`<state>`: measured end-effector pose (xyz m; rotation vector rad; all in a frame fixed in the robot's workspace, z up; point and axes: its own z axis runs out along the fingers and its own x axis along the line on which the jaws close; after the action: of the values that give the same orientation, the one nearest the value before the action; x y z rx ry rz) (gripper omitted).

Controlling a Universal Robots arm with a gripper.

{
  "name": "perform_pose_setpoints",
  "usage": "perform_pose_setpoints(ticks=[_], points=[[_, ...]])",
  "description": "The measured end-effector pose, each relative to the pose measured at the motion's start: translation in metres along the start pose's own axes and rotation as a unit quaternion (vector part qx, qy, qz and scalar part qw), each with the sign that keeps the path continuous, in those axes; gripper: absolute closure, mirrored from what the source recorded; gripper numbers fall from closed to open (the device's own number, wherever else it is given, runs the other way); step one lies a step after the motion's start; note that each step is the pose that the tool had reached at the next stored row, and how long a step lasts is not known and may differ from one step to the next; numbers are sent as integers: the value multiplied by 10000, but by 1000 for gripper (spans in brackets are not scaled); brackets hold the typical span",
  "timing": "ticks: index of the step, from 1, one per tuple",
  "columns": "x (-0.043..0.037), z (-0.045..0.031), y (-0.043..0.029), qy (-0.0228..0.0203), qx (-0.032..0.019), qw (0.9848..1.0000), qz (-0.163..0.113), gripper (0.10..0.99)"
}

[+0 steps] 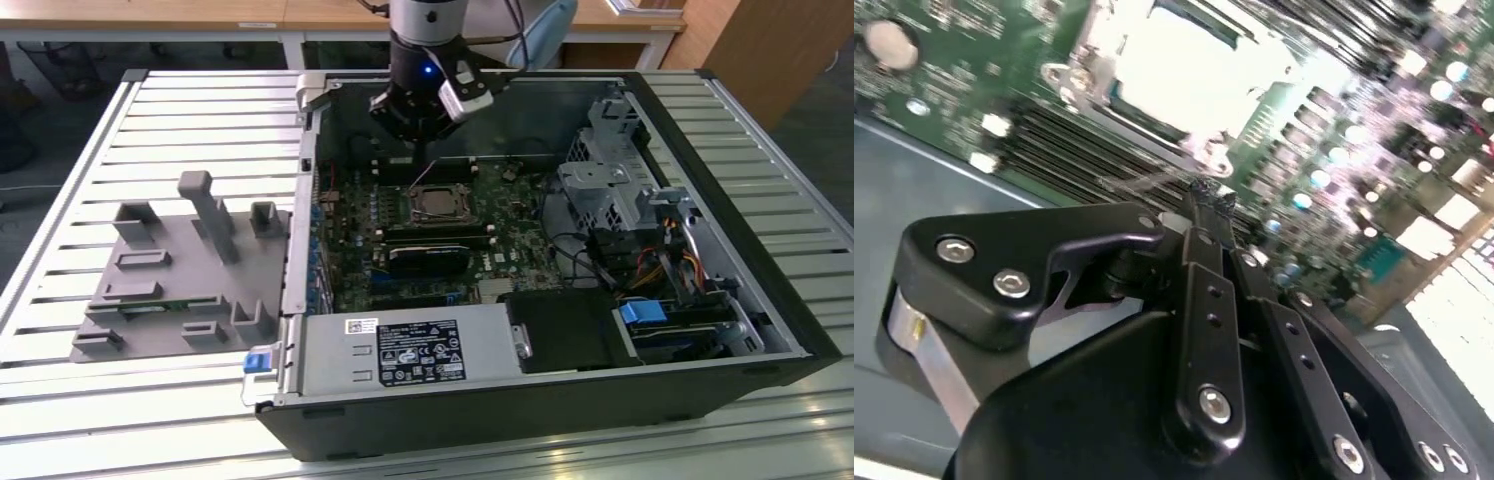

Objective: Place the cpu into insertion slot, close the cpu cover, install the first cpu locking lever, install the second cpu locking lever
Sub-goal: 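Install the first cpu locking lever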

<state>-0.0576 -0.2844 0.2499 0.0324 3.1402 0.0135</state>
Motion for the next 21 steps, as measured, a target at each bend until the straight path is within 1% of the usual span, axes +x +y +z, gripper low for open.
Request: perform_pose_setpoints(ticks=[2, 4, 7, 8, 9, 13, 21], points=[[-26, 15, 8, 5, -1, 10000, 0, 980], [-26, 21, 7, 7, -23, 10000, 0, 980], [-27, 37, 5, 3, -142, 9999, 0, 980], [-27, 46, 5, 1, -165, 9999, 0, 980], [-29, 59, 5, 0, -177, 9998, -1, 980], [-64, 97, 5, 1, -176, 9998, 0, 980], [-150, 125, 7, 1, -176, 9998, -1, 980]])
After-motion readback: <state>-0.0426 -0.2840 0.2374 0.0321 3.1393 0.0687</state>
